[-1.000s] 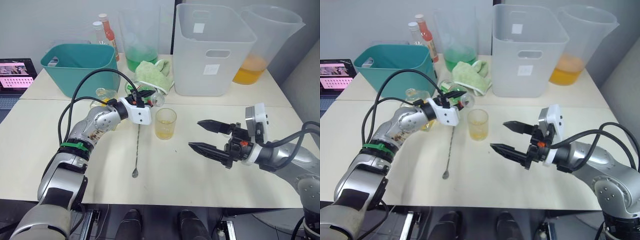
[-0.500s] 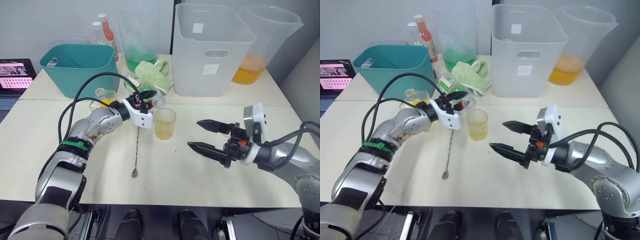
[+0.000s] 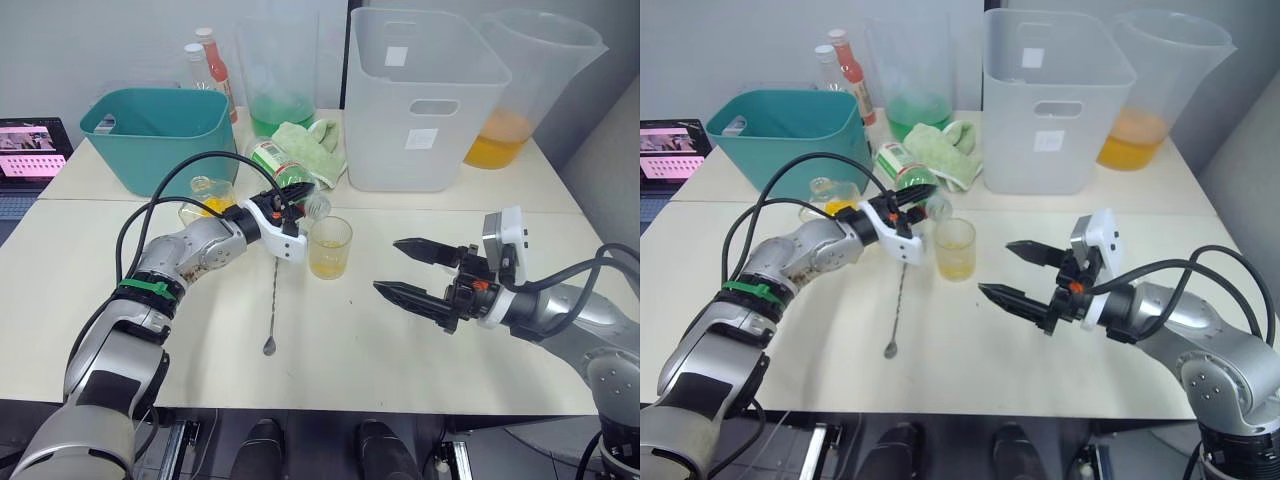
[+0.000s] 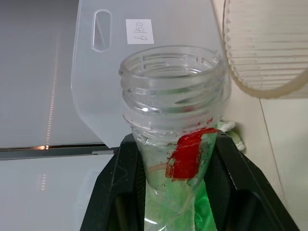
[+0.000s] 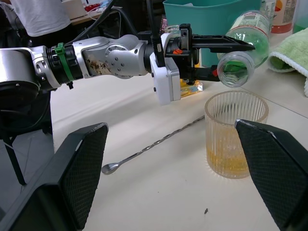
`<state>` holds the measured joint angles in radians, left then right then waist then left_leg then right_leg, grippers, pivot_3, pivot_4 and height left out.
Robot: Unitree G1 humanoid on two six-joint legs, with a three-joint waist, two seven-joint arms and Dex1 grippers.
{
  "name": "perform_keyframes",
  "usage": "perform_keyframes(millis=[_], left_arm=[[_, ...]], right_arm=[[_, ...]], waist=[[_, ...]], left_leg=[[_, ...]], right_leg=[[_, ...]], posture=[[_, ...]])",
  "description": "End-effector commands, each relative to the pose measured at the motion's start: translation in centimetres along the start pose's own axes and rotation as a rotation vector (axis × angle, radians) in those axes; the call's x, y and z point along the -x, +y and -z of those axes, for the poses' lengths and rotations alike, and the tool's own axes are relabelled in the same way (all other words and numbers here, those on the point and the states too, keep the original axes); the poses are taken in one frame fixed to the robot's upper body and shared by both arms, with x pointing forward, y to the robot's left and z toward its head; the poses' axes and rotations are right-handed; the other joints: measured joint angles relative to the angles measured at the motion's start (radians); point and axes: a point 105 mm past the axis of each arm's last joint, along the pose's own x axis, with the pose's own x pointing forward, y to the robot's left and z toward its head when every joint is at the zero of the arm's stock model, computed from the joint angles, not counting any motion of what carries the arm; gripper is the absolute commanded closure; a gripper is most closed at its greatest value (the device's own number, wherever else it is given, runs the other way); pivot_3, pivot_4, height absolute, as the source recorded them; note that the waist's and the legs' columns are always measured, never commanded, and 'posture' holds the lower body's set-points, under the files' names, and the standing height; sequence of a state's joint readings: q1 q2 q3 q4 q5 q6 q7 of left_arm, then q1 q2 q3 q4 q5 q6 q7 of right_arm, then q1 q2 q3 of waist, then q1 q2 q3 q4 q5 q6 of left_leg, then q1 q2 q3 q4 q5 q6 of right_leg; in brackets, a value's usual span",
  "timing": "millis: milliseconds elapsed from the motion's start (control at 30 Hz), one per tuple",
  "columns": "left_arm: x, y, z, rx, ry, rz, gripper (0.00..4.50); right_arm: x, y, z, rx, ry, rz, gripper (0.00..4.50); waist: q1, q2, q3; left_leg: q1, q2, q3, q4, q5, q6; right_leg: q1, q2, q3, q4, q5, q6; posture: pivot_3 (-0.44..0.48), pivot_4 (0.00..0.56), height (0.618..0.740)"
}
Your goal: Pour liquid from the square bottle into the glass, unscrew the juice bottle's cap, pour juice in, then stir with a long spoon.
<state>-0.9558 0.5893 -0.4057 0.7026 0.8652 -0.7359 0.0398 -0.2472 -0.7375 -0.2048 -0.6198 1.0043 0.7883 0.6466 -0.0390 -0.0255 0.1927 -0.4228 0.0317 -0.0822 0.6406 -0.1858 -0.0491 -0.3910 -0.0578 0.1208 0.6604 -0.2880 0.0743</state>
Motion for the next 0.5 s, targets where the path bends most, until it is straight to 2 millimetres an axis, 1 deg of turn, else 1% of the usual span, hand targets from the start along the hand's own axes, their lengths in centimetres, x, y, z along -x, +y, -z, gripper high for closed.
perform_keyframes(millis=[33,300,500], left_arm=[[-0.51,2.94,-0.24,-0.068,-0.026,-0.093,3.26],[-0.63,3.35,-0.15,-0.070,-0.023,-0.111,3.26],[-0.67,3.28,0.01,-0.060,-0.015,-0.109,3.26]], right_arm=[[-0.17,0.55,-1.12,0.046,-0.036,-0.019,0.03],[-0.14,0.55,-1.13,0.046,-0.035,-0.020,0.03],[-0.12,0.50,-1.03,0.045,-0.034,-0.021,0.03]], waist=[[0.000,0.000,0.000],[0.000,0.000,0.000],[0.000,0.000,0.000]], left_leg=[[0.000,0.000,0.000,0.000,0.000,0.000],[0.000,0.000,0.000,0.000,0.000,0.000],[0.000,0.000,0.000,0.000,0.000,0.000]], right_leg=[[0.000,0.000,0.000,0.000,0.000,0.000],[0.000,0.000,0.000,0.000,0.000,0.000],[0.000,0.000,0.000,0.001,0.000,0.000]], posture=[[0.000,0.150,0.740],[0.000,0.150,0.740],[0.000,0.150,0.740]])
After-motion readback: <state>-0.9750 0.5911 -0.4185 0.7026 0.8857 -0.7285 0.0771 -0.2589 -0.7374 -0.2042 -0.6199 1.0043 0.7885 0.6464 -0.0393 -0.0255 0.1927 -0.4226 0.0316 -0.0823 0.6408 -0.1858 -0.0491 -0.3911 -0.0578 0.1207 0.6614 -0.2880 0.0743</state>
